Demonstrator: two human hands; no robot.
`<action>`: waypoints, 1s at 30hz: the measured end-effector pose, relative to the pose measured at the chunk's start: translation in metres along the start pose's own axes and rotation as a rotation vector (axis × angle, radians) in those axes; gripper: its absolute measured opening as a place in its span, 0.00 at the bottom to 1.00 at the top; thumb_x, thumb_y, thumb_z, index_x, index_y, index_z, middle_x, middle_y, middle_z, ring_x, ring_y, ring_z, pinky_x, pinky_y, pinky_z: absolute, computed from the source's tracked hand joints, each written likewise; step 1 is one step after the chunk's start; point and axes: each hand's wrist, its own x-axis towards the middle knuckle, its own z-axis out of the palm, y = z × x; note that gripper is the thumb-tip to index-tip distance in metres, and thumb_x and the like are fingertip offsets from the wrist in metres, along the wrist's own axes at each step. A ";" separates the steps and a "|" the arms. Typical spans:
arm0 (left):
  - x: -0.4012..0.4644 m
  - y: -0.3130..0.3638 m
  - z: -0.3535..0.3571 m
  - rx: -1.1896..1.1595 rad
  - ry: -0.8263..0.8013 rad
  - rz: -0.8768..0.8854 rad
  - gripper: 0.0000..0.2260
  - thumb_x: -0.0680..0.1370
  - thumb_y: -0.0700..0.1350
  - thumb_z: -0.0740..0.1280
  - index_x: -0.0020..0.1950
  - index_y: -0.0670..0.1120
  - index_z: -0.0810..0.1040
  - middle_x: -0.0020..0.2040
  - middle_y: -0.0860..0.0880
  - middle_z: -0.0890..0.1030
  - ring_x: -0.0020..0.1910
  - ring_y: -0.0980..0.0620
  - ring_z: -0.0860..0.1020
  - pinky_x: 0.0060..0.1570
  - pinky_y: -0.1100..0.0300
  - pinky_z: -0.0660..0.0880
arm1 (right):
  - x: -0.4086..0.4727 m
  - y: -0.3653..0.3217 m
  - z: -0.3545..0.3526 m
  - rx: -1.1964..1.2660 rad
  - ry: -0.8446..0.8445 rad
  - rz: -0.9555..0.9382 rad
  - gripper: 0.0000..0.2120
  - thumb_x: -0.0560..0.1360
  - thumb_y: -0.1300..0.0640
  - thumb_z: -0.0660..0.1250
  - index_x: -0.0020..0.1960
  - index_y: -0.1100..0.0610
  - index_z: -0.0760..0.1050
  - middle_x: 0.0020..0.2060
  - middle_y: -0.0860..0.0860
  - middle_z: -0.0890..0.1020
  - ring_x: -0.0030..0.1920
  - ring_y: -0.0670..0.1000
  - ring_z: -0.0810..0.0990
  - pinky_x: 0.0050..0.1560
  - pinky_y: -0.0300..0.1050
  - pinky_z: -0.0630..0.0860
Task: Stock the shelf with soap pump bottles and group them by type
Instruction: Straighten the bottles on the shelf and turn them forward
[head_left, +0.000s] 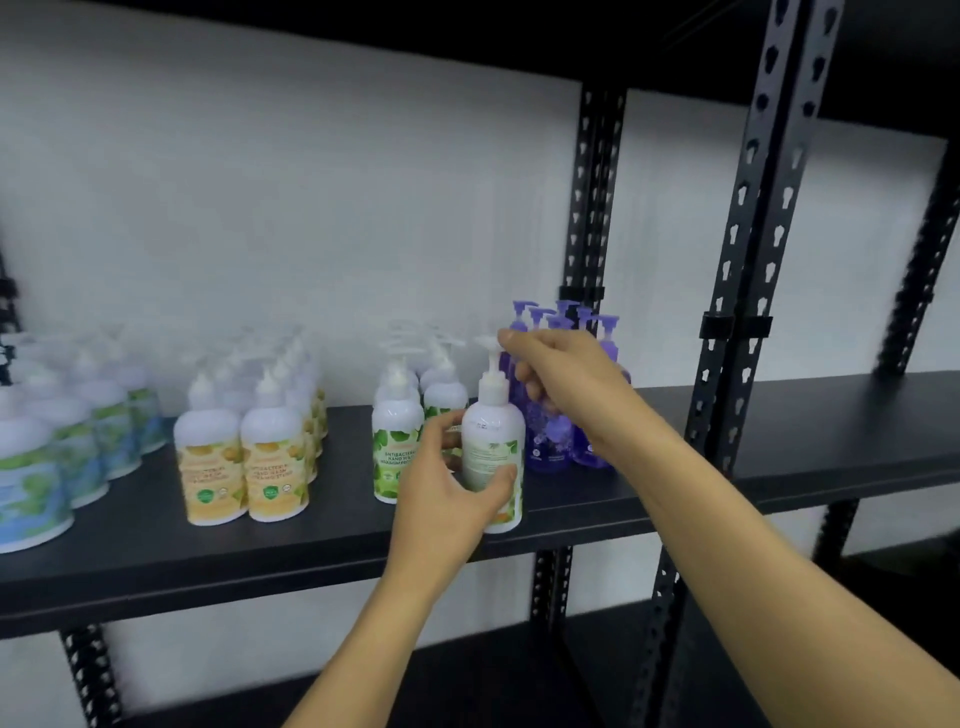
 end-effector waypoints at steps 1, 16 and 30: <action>0.002 0.001 -0.002 -0.002 0.023 0.000 0.24 0.70 0.43 0.77 0.58 0.60 0.70 0.52 0.59 0.79 0.47 0.67 0.78 0.42 0.73 0.75 | -0.001 0.005 0.003 -0.002 0.011 -0.027 0.10 0.78 0.44 0.66 0.49 0.51 0.80 0.39 0.44 0.80 0.36 0.40 0.77 0.40 0.38 0.70; 0.022 -0.019 -0.024 0.112 0.090 0.047 0.28 0.71 0.55 0.75 0.69 0.60 0.69 0.55 0.60 0.79 0.53 0.61 0.78 0.50 0.62 0.79 | 0.009 0.044 0.045 -0.006 -0.112 -0.095 0.20 0.70 0.51 0.77 0.60 0.50 0.79 0.49 0.46 0.86 0.49 0.46 0.85 0.52 0.53 0.83; 0.014 -0.072 -0.068 0.469 0.138 0.099 0.30 0.77 0.51 0.69 0.76 0.54 0.60 0.71 0.53 0.67 0.69 0.54 0.67 0.66 0.57 0.68 | 0.017 0.076 0.077 -0.092 0.113 -0.109 0.18 0.69 0.52 0.78 0.56 0.49 0.78 0.43 0.38 0.80 0.40 0.29 0.77 0.35 0.23 0.71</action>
